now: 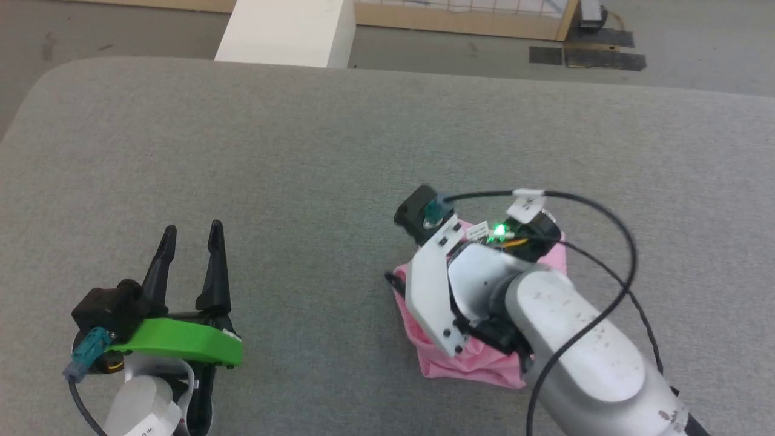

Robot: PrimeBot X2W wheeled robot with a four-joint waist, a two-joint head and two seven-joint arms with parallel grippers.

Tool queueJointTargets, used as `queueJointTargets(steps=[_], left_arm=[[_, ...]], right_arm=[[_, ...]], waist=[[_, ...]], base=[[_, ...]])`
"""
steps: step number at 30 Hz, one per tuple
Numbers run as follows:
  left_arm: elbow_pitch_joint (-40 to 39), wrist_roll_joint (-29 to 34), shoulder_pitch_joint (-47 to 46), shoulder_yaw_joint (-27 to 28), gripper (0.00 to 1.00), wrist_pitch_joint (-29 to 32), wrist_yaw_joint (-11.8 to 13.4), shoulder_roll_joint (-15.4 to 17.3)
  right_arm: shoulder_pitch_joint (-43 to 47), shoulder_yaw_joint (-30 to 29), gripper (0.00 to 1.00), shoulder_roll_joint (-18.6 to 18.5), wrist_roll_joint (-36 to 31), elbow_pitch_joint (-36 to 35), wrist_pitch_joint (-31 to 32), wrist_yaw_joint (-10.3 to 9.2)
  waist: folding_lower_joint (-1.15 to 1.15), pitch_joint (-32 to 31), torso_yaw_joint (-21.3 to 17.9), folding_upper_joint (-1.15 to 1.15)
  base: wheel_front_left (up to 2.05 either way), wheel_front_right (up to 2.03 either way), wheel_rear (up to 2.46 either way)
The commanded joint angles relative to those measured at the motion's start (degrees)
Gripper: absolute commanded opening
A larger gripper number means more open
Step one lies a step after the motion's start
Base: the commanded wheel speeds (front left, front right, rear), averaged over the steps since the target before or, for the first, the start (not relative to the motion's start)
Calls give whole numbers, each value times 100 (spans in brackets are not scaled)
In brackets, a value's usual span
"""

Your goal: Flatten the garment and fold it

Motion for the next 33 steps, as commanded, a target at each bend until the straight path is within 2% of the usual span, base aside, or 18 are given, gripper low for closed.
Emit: queueJointTargets(steps=[1,5,10,14,21,31,32,33], left_arm=[[-19,60,41,29,100,-27,-38,7],[-106,120,114,68,100,-27,-31,15],[-198,161,187,122,100,-27,-13,14],[-227,164,186,116,100,-27,-13,5],[-213,125,130,82,100,-27,-18,21],[-149,92,58,2,100,-27,-26,59],[-147,92,62,1,100,-27,-27,62],[-146,95,73,0,100,-27,-27,65]], right_arm=[[-60,-103,100,-3,37,-133,-83,-8],[195,-864,100,-18,-212,-583,-255,-8],[942,-2014,100,-129,-1003,-1006,-193,-8],[1620,-2540,100,-94,-1311,-1164,-67,-8],[2131,-2604,100,-18,-1417,-953,-189,-8],[1994,-2339,100,-4,-1428,-49,-516,-8],[1971,-2336,96,-4,-1405,38,-530,-8],[1934,-2312,25,-4,-1394,122,-566,-8]], waist=[[0,-81,-97,45],[0,-151,-203,45],[0,-160,-296,45],[0,-100,-310,45],[0,5,-267,45],[0,61,-139,45],[0,54,-138,45],[0,43,-141,45]], base=[[0,0,0],[0,0,0],[0,0,0],[0,0,0],[0,0,0],[0,0,0],[0,0,0],[0,0,0]])
